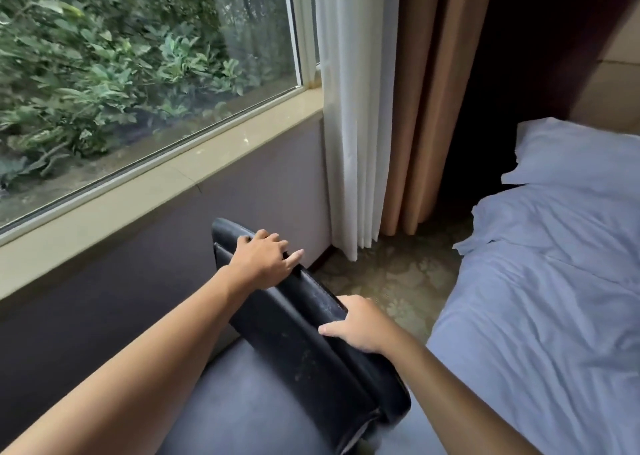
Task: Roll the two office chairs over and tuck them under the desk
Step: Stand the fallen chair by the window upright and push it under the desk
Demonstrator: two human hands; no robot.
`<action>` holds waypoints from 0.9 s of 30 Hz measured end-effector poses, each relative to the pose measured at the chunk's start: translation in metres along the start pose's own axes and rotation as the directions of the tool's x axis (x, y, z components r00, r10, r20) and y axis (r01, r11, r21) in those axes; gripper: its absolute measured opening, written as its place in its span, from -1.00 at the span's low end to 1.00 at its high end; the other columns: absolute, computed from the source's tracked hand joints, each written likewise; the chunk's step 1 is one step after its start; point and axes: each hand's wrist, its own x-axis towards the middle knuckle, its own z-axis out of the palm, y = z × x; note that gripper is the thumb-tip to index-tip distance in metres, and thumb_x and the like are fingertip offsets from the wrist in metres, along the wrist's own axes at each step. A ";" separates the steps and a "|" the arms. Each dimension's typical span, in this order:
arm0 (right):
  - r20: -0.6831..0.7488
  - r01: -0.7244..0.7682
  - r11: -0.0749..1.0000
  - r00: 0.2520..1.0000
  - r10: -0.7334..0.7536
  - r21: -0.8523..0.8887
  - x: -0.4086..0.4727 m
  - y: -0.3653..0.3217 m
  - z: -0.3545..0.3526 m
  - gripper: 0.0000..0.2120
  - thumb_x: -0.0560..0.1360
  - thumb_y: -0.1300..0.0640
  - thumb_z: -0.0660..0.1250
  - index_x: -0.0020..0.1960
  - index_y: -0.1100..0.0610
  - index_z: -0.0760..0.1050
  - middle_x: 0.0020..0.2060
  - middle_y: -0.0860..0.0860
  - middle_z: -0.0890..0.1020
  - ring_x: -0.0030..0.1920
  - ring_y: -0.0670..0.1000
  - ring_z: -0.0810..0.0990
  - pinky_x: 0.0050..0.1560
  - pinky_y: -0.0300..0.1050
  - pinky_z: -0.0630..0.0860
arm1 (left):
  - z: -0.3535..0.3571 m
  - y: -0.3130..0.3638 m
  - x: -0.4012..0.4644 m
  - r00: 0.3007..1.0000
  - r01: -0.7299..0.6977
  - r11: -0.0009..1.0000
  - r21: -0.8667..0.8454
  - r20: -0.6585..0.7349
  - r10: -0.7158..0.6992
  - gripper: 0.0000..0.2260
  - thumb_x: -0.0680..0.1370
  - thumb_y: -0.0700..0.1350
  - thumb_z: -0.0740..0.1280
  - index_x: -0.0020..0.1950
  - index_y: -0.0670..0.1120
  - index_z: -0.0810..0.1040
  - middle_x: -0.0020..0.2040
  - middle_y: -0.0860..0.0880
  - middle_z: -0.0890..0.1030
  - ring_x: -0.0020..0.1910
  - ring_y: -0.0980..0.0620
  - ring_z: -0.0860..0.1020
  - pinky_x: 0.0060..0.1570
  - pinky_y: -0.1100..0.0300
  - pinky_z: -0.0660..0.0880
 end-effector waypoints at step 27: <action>0.451 0.299 0.920 0.878 -0.161 -0.252 -0.160 -0.081 0.191 -0.47 0.39 -0.37 0.20 0.20 -0.08 0.56 0.13 -0.04 0.65 0.15 0.07 0.59 0.05 -0.13 0.48 | 0.066 -0.062 -0.322 0.988 0.102 0.921 -0.377 -0.073 -0.140 -0.72 0.59 -0.08 0.23 0.18 -0.22 0.57 0.27 -0.15 0.55 0.48 -0.06 0.28 0.51 0.27 -0.11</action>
